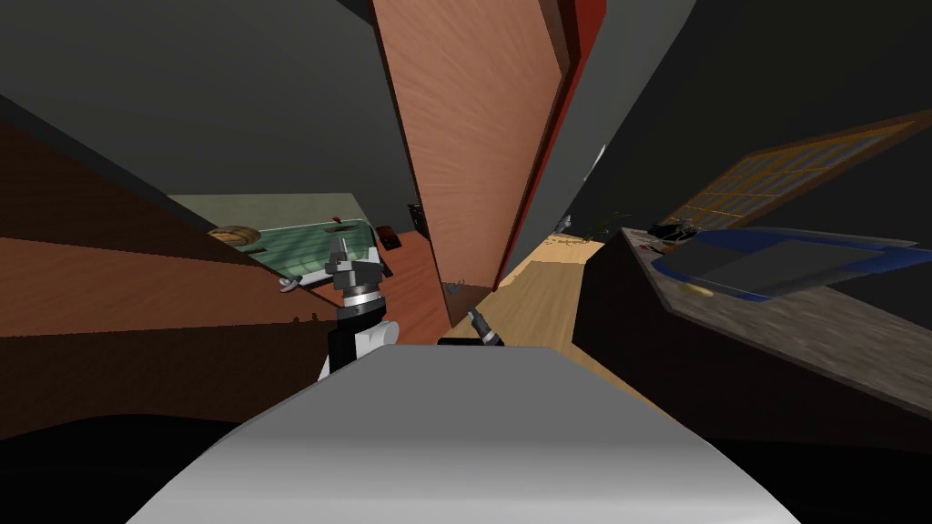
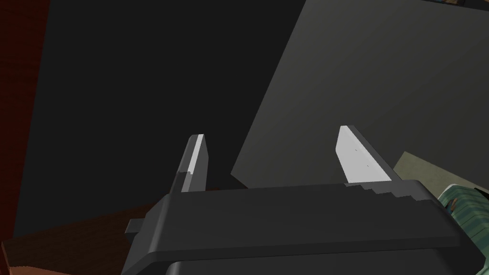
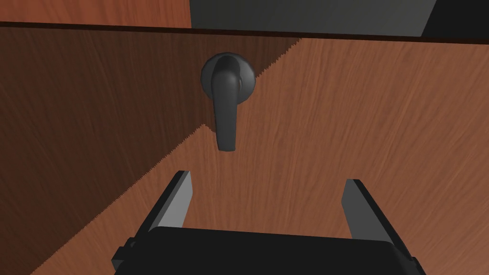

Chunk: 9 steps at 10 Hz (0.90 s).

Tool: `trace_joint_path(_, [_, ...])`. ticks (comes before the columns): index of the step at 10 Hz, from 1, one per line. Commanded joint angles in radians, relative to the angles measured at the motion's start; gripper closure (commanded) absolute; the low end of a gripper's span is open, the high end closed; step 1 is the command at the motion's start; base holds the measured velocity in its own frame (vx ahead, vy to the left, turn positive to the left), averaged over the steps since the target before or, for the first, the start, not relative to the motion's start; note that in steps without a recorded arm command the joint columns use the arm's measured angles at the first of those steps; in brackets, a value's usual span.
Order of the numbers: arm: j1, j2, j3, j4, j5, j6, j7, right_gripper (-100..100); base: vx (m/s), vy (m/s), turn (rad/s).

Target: Push the door open

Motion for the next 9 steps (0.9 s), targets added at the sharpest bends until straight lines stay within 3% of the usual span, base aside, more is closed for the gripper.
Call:
trace_joint_path(1, [-0.01,0.0,0.013,0.037,0.01,-0.014,-0.009,-100,0.153,-0.087,0.048])
trace_joint_path(5, [-0.024,-0.007,0.047,0.103,0.035,-0.034,-0.032,-100,0.124,-0.067,0.049])
trace_joint_path(6, [-0.027,0.001,0.039,0.103,0.03,-0.033,-0.025,-100,0.081,-0.034,0.017])
trace_joint_path(9, [-0.046,0.018,0.032,0.132,0.024,-0.035,-0.017,-100,0.141,0.092,0.035])
